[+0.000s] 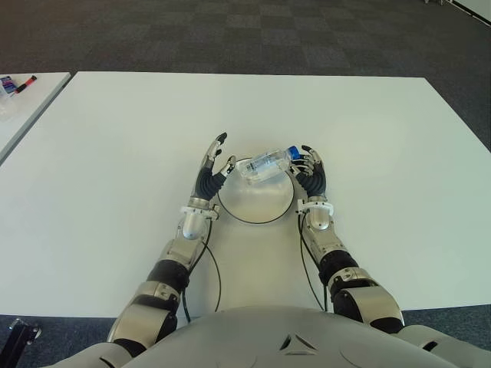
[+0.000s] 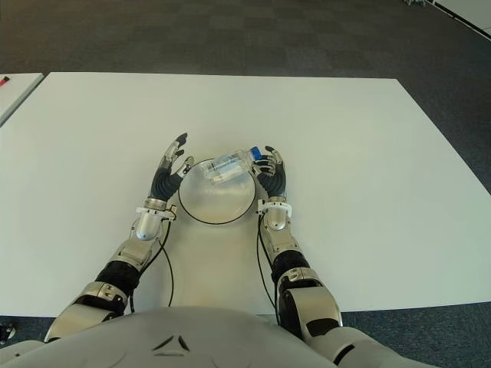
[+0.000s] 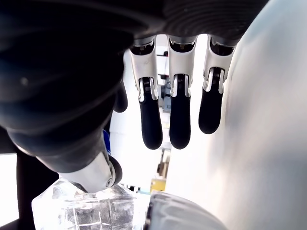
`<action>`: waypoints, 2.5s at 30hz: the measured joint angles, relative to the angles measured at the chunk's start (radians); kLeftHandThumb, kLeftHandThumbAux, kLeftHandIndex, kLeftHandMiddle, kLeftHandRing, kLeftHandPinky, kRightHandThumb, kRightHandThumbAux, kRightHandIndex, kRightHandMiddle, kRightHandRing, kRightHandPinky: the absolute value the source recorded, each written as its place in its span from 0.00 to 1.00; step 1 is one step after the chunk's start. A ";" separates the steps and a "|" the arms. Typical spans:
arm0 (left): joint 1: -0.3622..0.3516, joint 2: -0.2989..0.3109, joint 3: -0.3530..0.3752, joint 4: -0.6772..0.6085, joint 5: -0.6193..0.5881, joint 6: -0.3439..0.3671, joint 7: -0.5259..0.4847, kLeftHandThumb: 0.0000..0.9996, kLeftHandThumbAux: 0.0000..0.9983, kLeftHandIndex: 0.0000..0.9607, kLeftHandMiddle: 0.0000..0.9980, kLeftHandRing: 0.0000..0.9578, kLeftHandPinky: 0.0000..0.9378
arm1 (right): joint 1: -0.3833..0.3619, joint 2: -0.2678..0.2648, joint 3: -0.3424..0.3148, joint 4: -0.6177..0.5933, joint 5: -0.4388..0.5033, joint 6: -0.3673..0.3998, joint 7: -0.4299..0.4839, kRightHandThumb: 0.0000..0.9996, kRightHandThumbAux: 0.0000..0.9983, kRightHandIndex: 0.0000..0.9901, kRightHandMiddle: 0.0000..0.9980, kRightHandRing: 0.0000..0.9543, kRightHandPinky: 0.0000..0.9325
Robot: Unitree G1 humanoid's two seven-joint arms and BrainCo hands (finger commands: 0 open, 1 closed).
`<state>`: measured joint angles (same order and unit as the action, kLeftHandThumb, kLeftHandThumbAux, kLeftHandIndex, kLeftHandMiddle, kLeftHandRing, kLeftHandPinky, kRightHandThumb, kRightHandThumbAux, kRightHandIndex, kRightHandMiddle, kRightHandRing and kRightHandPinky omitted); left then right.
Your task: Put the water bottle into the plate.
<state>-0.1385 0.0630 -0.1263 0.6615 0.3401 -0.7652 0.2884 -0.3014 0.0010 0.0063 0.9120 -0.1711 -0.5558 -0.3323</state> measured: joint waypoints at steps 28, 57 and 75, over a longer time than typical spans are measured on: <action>-0.010 0.051 -0.009 -0.030 0.151 -0.063 0.196 0.35 0.45 0.00 0.05 0.03 0.00 | -0.015 0.001 -0.014 0.021 0.002 0.000 0.005 0.78 0.76 0.19 0.39 0.41 0.42; -0.039 0.021 0.011 0.014 -0.038 -0.025 0.101 0.25 0.58 0.00 0.04 0.03 0.04 | -0.011 -0.087 0.149 0.018 -0.236 -0.020 -0.168 0.66 0.79 0.30 0.39 0.45 0.51; -0.078 -0.004 0.057 0.104 -0.129 -0.042 0.011 0.26 0.58 0.00 0.06 0.04 0.05 | -0.017 -0.136 0.212 0.021 -0.291 -0.024 -0.220 0.71 0.73 0.42 0.41 0.49 0.53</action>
<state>-0.2162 0.0587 -0.0697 0.7657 0.2110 -0.8067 0.2992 -0.3184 -0.1345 0.2182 0.9334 -0.4625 -0.5802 -0.5527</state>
